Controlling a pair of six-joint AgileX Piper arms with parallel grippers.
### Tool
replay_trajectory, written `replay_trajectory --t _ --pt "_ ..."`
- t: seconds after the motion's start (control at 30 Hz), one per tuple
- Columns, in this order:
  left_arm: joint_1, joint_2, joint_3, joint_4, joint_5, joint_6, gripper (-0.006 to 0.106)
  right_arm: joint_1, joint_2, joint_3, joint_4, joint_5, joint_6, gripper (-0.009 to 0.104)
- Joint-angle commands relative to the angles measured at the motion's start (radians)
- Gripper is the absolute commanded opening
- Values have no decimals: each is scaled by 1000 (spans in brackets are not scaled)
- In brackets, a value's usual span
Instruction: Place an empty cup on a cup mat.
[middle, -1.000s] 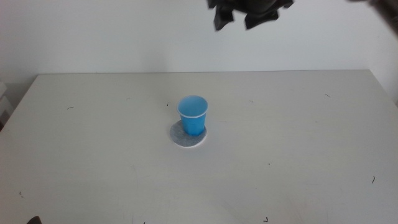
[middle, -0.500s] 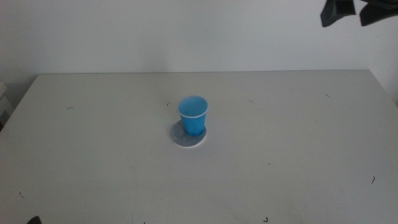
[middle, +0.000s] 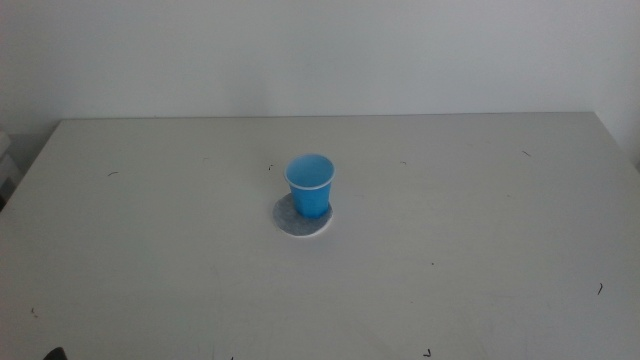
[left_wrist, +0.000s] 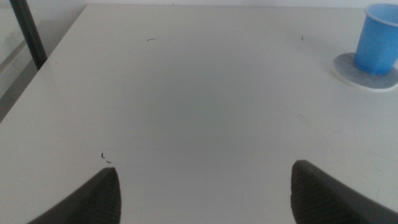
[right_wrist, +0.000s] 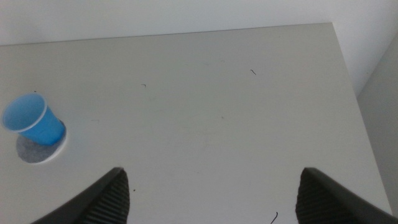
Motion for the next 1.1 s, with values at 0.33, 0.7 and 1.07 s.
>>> replay_trajectory --t 0.33,0.7,1.07 --pt "1 -4 -6 0 -67 -11 105 -8 -451 500 -55 -430 -99 88" --pt "1 -4 -6 0 -67 -11 105 -8 -769 780 -54 -476 -99 87" --pt "1 -3 -6 0 -67 -11 105 -8 -942 965 -53 -477 -99 87"
